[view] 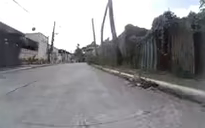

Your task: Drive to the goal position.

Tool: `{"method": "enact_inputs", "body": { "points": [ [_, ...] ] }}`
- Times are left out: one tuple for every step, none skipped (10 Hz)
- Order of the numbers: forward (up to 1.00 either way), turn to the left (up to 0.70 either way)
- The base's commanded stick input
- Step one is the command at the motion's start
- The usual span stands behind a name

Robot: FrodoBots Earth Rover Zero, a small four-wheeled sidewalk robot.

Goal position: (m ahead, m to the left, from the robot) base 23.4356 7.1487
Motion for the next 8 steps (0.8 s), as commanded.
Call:
{"method": "enact_inputs", "body": {
  "points": [
    [1.0,-0.02],
    [1.0,0.08],
    [1.0,0.3],
    [1.0,0.37],
    [1.0,0.34],
    [1.0,0.29],
    [1.0,0.0],
    [1.0,0.0]
  ]
}}
